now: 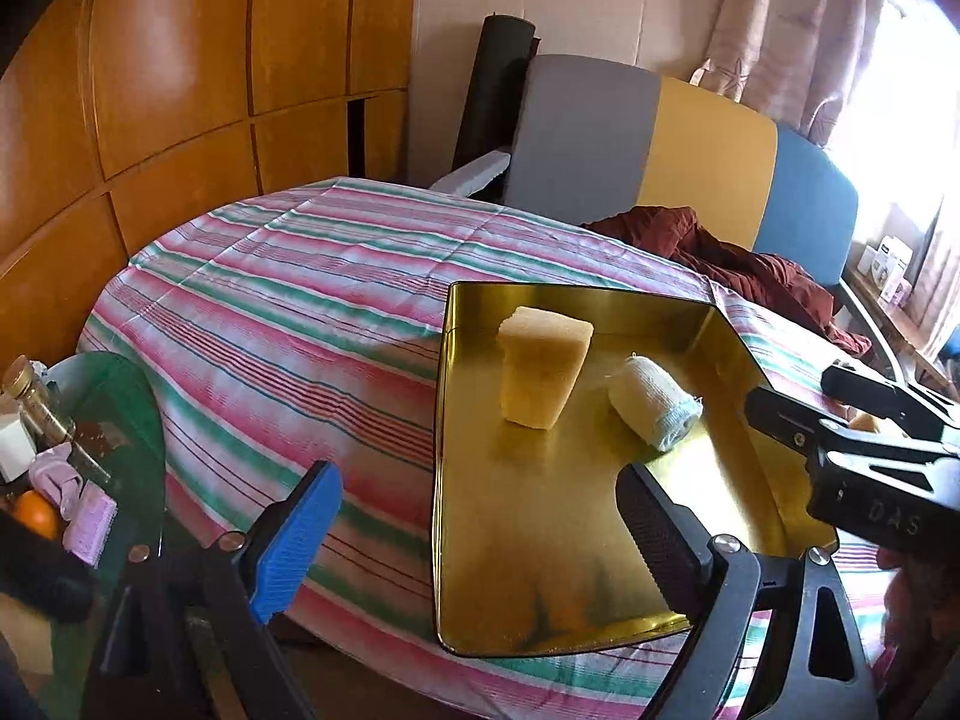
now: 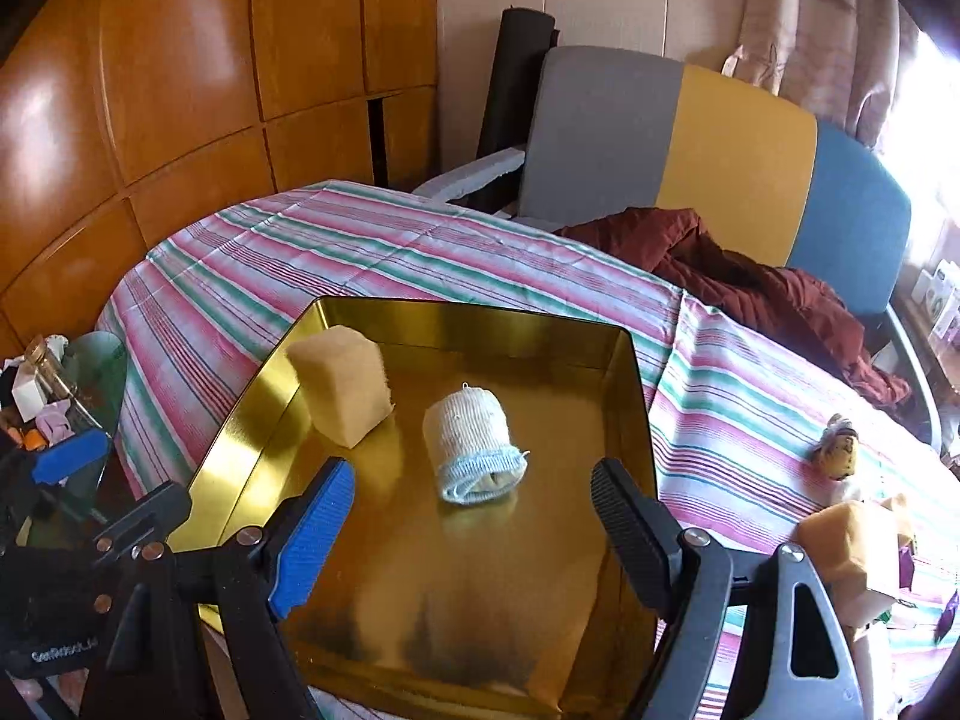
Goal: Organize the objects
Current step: 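Carry sock and sponge over the gold tray and open both grippers, then withdraw both grippers from the tray toward the remaining items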
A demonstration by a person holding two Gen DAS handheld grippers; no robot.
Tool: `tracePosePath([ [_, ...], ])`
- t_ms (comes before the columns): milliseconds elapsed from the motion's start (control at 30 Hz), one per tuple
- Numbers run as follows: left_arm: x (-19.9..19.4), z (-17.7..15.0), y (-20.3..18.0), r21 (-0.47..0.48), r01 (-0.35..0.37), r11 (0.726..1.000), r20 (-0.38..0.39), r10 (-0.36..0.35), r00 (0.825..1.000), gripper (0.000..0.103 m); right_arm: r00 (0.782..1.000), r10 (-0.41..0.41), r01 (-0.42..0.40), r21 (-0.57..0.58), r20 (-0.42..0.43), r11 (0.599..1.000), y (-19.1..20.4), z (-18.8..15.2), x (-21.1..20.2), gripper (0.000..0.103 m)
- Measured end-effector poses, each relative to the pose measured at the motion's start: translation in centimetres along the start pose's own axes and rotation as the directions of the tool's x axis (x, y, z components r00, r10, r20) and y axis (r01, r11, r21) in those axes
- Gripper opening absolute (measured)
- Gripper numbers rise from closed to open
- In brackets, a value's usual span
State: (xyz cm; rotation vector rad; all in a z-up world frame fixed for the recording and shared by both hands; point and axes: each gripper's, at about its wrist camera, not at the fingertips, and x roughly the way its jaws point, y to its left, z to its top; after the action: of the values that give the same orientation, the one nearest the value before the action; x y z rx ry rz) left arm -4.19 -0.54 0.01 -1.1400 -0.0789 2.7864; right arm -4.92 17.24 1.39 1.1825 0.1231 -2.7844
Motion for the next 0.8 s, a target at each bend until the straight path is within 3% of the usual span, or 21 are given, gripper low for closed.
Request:
tracePosePath([
  [800, -0.6, -0.6, -1.9, 0.041, 0.019, 0.999, -0.004, -0.019, 1.000, 0.093, 0.998, -0.044, 0.044, -0.004, 0.041, 0.999, -0.6, -1.3, -2.2, 0.083],
])
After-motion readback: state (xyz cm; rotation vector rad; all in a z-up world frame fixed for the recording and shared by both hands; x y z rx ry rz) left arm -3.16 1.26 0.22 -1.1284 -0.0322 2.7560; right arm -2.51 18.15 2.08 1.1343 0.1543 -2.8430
